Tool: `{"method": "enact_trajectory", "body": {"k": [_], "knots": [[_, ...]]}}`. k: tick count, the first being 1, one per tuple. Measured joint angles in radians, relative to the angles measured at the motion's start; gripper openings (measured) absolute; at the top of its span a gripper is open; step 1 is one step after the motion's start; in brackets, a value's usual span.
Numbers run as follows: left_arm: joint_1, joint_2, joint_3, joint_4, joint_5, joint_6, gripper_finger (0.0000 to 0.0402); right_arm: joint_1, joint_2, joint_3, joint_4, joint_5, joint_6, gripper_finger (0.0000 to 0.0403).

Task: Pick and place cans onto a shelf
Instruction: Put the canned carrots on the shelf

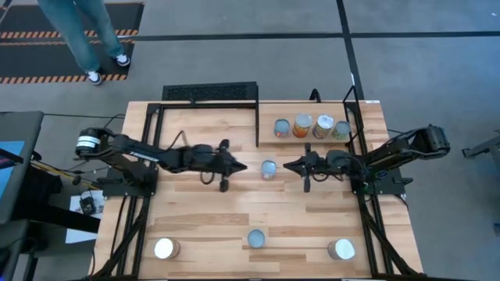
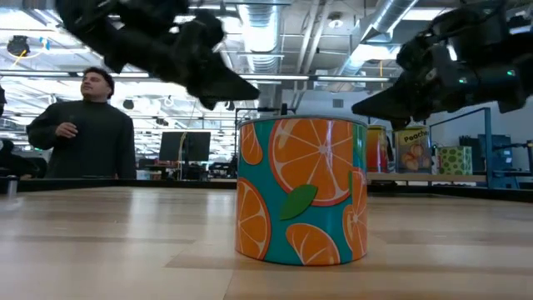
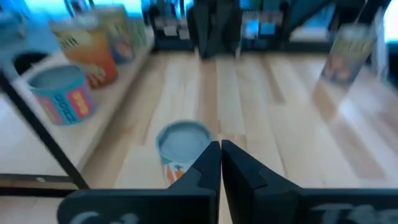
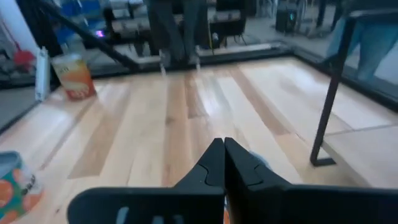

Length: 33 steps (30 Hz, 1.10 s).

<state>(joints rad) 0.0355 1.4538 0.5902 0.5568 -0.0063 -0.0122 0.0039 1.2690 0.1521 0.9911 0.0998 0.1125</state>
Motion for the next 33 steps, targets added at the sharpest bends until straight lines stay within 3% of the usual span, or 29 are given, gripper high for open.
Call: {"method": "enact_trajectory", "body": {"k": [5, 10, 18, 27, 33], "knots": [[0.04, -0.009, -0.202, 0.356, 0.023, -0.023, 0.0, 0.026, 0.0, 0.151, -0.288, -0.001, -0.005, 0.0017], [0.114, -0.009, -0.298, 0.483, 0.1, -0.044, 0.0, 0.067, 0.0, 0.307, -0.538, 0.035, -0.007, 0.0028], [0.197, -0.009, -0.321, 0.48, 0.164, 0.017, 0.0, 0.088, 0.078, 0.503, -0.821, 0.066, -0.005, 0.0075], [0.225, -0.008, -0.321, 0.423, 0.155, 0.042, 0.0, 0.084, 0.29, 0.806, -1.251, 0.089, 0.047, 0.0155], [0.227, -0.008, -0.321, 0.411, 0.155, 0.045, 0.0, 0.084, 0.428, 0.977, -1.448, 0.116, 0.067, 0.0165]]}}
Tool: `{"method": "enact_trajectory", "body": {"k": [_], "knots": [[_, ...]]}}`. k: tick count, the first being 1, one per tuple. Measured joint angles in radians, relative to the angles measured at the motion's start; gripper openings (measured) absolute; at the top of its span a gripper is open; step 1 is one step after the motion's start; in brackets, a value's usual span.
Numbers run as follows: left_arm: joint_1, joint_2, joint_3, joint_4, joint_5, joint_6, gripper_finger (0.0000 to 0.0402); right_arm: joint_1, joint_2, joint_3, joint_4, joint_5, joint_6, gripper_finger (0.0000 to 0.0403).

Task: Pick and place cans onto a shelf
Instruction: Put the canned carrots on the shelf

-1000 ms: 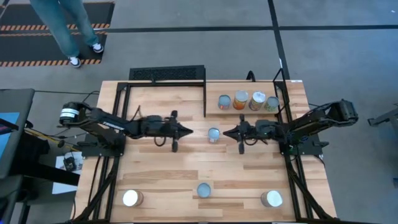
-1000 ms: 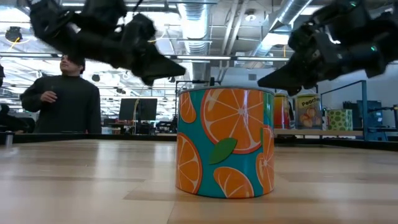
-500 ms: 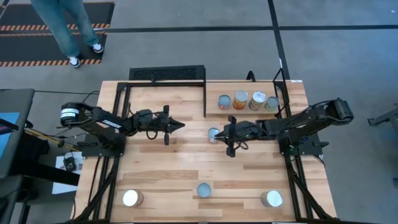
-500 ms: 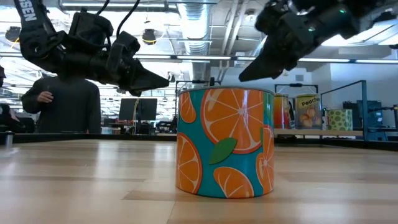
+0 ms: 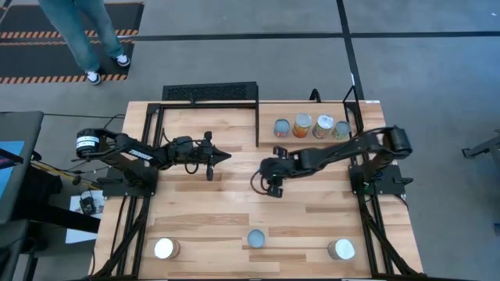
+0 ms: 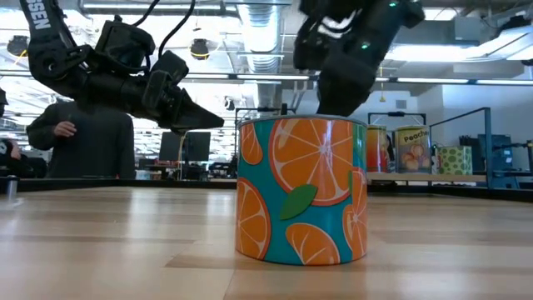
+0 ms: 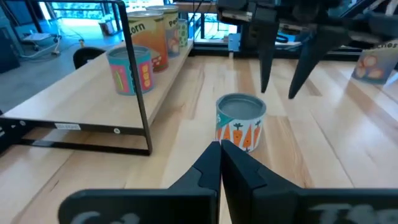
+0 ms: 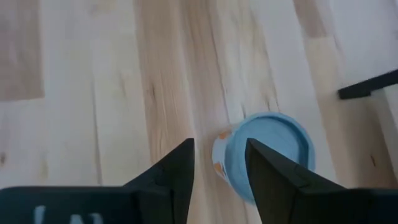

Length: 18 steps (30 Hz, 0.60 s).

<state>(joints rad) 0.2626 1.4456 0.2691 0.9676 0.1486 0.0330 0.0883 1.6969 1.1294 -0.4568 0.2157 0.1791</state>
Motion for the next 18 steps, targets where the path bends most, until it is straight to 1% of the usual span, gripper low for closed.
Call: {"method": "enact_trajectory", "body": {"k": [4, 9, 13, 18], "knots": [[0.0, 0.0, 0.0, -0.007, -0.003, 0.0, 0.0, -0.001, 0.084, 0.089, -0.104, 0.004, 0.008, 0.0151], [0.0, 0.0, 0.0, -0.018, -0.005, 0.0, 0.0, -0.006, 0.169, 0.179, -0.23, 0.055, 0.038, 0.0125], [0.0, 0.0, 0.0, -0.019, -0.005, 0.0, 0.0, -0.014, 0.218, 0.215, -0.271, 0.055, 0.039, 0.0102], [0.0, 0.0, 0.0, -0.02, -0.005, 0.0, 0.0, -0.016, 0.237, 0.244, -0.329, 0.057, 0.027, 0.007]]}}
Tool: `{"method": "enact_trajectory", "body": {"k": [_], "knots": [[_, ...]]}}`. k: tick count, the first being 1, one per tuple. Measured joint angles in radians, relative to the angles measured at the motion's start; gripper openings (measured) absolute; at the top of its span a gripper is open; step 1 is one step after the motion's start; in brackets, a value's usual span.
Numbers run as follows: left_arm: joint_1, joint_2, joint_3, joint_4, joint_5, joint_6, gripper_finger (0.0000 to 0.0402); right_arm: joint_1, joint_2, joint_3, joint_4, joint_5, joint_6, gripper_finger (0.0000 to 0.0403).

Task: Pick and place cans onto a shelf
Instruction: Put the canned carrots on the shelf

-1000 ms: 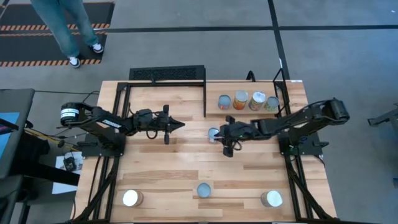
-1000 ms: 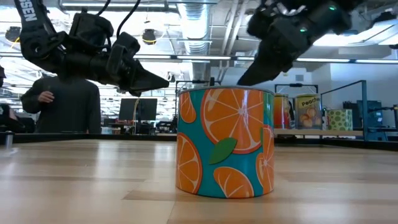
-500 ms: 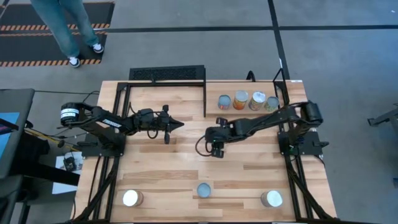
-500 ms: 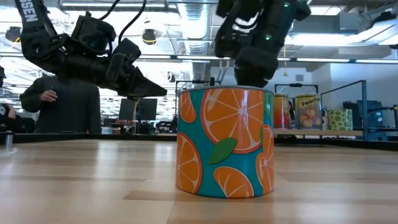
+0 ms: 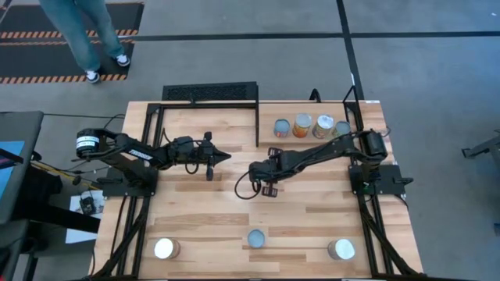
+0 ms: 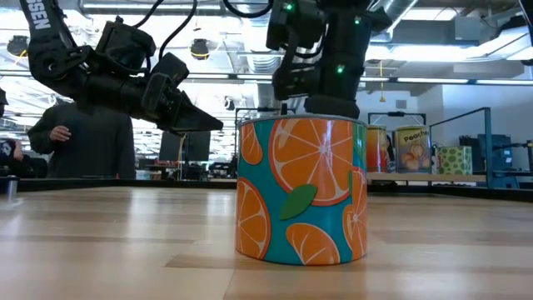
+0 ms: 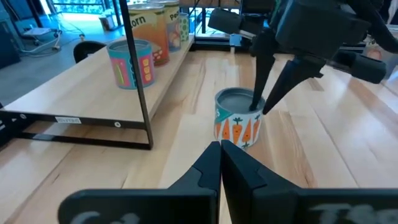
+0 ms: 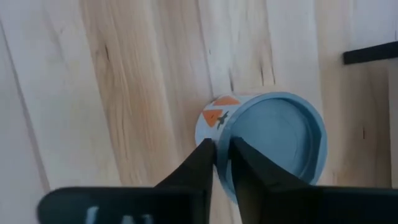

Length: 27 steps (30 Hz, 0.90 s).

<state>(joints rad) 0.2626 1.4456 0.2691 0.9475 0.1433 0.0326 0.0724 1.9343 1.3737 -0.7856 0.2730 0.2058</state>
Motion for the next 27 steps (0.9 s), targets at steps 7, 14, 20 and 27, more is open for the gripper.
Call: {"method": "enact_trajectory", "body": {"k": [7, 14, 20, 27], "knots": [[0.0, 0.0, 0.0, -0.001, 0.0, 0.0, 0.0, -0.008, -0.115, 0.037, -0.093, -0.04, -0.015, 0.001], [0.0, 0.0, 0.0, -0.001, 0.0, -0.001, 0.0, -0.087, -0.342, 0.144, -0.32, 0.012, 0.04, 0.002], [0.0, 0.0, 0.0, 0.004, 0.0, -0.01, 0.0, -0.335, -0.457, 0.254, -0.545, 0.106, 0.052, 0.0011], [0.0, 0.0, 0.0, 0.004, 0.0, -0.01, 0.0, -0.772, -0.471, 0.258, -0.567, 0.036, -0.082, 0.0016]]}}
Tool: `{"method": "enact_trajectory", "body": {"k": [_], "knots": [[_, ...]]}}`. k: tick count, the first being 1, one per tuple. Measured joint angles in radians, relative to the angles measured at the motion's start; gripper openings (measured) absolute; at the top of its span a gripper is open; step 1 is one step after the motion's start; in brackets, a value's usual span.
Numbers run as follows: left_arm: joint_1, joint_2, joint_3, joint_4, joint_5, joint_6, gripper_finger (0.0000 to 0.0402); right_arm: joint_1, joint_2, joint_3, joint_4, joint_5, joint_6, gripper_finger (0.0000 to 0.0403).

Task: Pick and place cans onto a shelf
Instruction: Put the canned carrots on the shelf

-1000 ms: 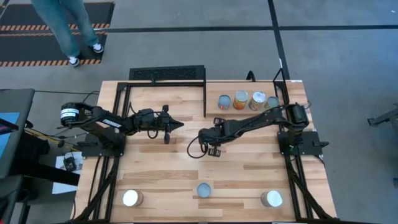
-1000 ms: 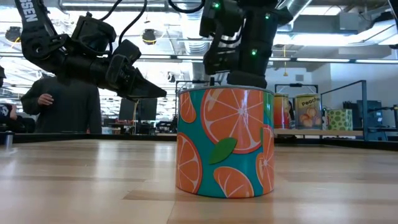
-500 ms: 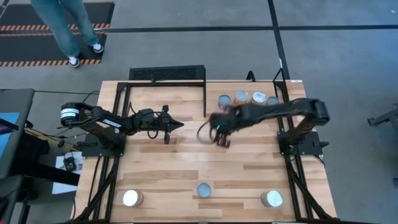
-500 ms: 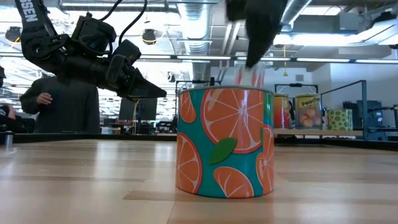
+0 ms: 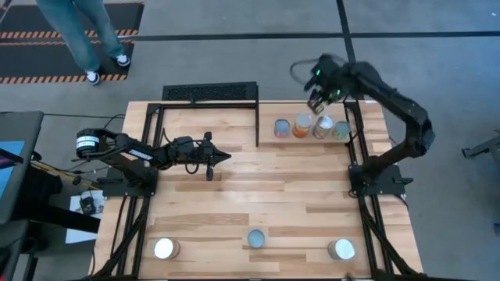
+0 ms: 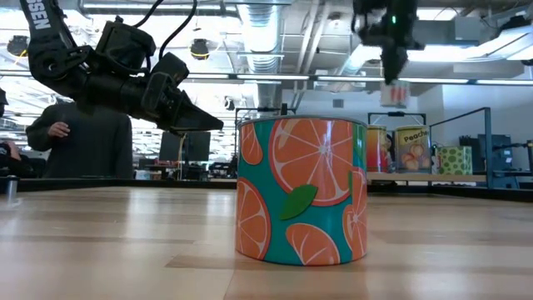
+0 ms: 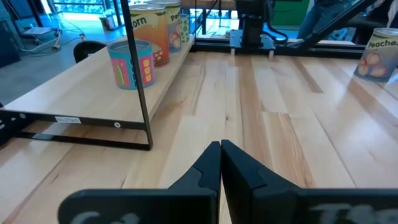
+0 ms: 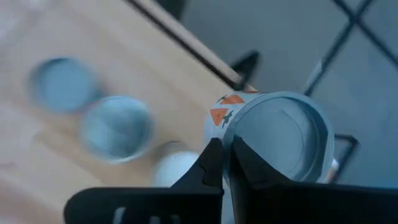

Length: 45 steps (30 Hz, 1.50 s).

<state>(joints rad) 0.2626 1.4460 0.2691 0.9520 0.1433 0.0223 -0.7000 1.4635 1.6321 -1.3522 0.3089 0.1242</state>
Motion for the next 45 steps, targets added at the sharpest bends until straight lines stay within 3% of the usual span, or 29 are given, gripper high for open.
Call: {"method": "enact_trajectory", "body": {"k": [4, 9, 15, 29, 45], "knots": [[0.0, 0.0, 0.0, 0.0, 0.0, 0.0, 0.0, -0.169, 0.063, -0.001, 0.004, -0.066, -0.028, 0.0015], [0.0, 0.0, 0.0, -0.001, 0.0, 0.0, 0.0, -0.246, 0.15, -0.002, 0.003, -0.113, -0.039, 0.0016], [0.0, 0.0, 0.0, -0.016, 0.0, 0.0, 0.0, -0.275, 0.213, -0.032, 0.031, -0.129, -0.046, 0.0015], [0.0, 0.0, 0.0, -0.02, 0.0, 0.0, 0.0, -0.305, 0.16, -0.268, 0.174, -0.126, -0.137, 0.0018], [0.0, 0.0, 0.0, -0.019, 0.0, -0.004, 0.0, -0.332, 0.16, -0.353, 0.231, -0.132, -0.125, 0.0019]]}}
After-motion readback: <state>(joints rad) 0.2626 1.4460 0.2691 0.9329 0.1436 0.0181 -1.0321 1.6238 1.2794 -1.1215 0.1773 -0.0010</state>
